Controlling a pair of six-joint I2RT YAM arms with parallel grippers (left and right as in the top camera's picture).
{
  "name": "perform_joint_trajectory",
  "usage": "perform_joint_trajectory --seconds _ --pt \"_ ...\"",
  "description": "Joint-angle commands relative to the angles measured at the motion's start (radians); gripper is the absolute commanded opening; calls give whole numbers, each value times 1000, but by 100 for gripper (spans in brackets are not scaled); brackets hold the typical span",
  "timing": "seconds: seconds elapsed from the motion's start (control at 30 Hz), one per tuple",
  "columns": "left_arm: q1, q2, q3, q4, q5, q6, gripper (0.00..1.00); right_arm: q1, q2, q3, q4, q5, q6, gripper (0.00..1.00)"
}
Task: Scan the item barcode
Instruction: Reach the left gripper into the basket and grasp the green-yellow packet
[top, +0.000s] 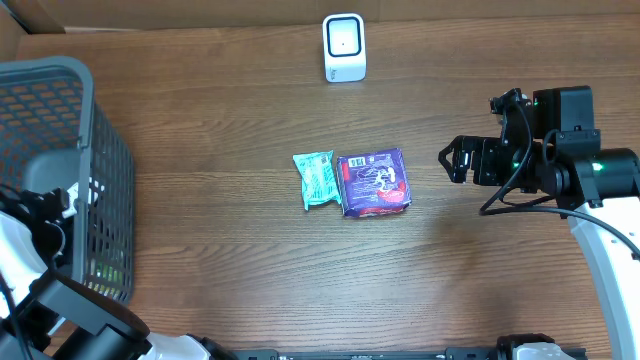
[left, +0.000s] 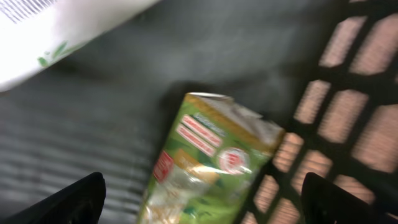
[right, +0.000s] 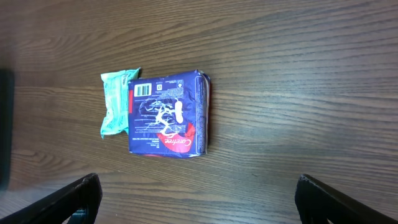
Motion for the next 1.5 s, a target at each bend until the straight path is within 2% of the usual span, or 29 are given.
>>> perform_joint_trajectory --seconds 0.0,0.13,0.2,0.27,0.33,0.47,0.6,0.67,0.87,1.1,1.27,1.47 --pt "-6 13 -85 47 -44 50 93 3 2 6 6 3 -7 100" --pt "-6 13 -153 130 -63 50 90 3 2 6 6 3 -7 100" --pt "-6 13 -177 167 -59 46 86 3 2 6 6 3 -7 100" --pt "-6 13 -193 194 -48 46 76 3 2 6 6 3 -7 100" --pt "-8 13 -199 219 -13 46 60 3 2 6 6 3 -7 100" --pt "-8 13 -199 258 91 46 23 3 2 6 6 3 -7 100" --pt "-8 13 -198 279 195 45 4 3 2 6 6 3 -7 100" --pt "-10 13 -191 289 221 26 4 3 2 6 6 3 -7 100" --pt "-21 10 -103 273 211 -148 4 3 2 6 6 3 -7 100" --pt "-40 10 216 146 218 -394 4 3 2 6 6 3 -7 100" --pt "-88 10 522 36 219 -427 4 3 2 6 6 3 -7 100" --pt "-238 10 868 -103 219 -427 4 3 2 6 6 3 -7 100"
